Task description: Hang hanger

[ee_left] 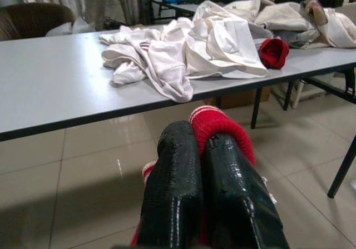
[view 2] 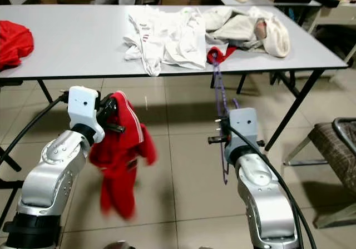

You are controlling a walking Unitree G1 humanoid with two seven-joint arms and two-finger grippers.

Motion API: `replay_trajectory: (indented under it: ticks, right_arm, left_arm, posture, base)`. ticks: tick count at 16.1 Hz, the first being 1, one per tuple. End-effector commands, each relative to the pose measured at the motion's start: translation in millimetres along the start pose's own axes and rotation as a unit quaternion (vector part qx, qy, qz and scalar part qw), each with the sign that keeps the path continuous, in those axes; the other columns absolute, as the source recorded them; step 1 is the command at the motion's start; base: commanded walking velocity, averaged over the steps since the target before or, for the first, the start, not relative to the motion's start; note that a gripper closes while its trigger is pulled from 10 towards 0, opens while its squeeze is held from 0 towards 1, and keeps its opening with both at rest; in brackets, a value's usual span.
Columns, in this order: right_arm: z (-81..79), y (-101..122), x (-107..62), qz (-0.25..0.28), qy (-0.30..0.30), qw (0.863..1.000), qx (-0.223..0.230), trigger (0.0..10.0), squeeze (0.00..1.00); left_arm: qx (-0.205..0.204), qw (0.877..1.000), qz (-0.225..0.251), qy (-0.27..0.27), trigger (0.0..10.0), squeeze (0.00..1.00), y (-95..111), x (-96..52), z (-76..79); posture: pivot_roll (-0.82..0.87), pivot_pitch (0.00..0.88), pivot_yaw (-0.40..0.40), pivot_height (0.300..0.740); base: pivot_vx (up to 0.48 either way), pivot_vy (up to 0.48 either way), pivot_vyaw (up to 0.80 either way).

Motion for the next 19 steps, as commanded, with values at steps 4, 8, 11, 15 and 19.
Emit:
replay_trajectory:
  ticks: [4, 8, 11, 15, 19]
  right_arm:
    - [-5.5, 5.6, 1.4, 0.010, 0.012, 1.000, -0.003, 10.0, 0.00]
    - [-7.0, 6.1, 1.5, 0.011, 0.017, 1.000, -0.007, 10.0, 0.00]
    - [-8.6, 6.2, 1.3, 0.012, 0.022, 1.000, -0.009, 10.0, 0.00]
    - [-11.4, 4.6, 0.8, 0.009, 0.033, 0.999, -0.025, 10.0, 0.00]
    - [-10.3, 1.7, -0.6, 0.008, 0.027, 1.000, -0.013, 10.0, 0.00]
  left_arm:
    - [0.001, 1.000, 0.016, 0.004, 10.0, 0.00, 7.3, 0.6, -4.5]
    - [-0.007, 1.000, 0.013, 0.009, 10.0, 0.00, 6.4, 0.5, -7.3]
    - [-0.008, 1.000, 0.012, 0.011, 10.0, 0.00, 5.8, 0.1, -8.7]
    - [-0.010, 1.000, 0.011, 0.011, 10.0, 0.00, 5.7, 0.1, -9.8]
    - [-0.011, 1.000, 0.012, 0.017, 10.0, 0.00, 5.0, -1.0, -12.1]
  posture:
    - [0.01, 0.000, -0.008, 0.740]
    - [0.01, 0.000, -0.010, 0.740]
    - [0.01, 0.000, -0.009, 0.740]
    - [0.01, 0.000, -0.005, 0.740]
    - [0.01, 0.000, -0.003, 0.740]
  base:
    - [0.000, 0.000, 0.00]
    - [0.000, 0.000, 0.00]
    - [0.162, 0.000, 0.00]
    - [0.260, 0.000, 0.00]
    - [0.066, 0.000, 0.00]
Point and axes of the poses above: a point about 5 cm out from each wrist's last joint towards the gripper, its own x axis pointing out of the wrist towards the gripper, its own y axis along the axis of the wrist's last joint, z = x × y, the point moved 3 cm from there along x, pointing out of the wrist towards the gripper, and after that the axes turned 12 degrees about x, right-handed, at the moved point
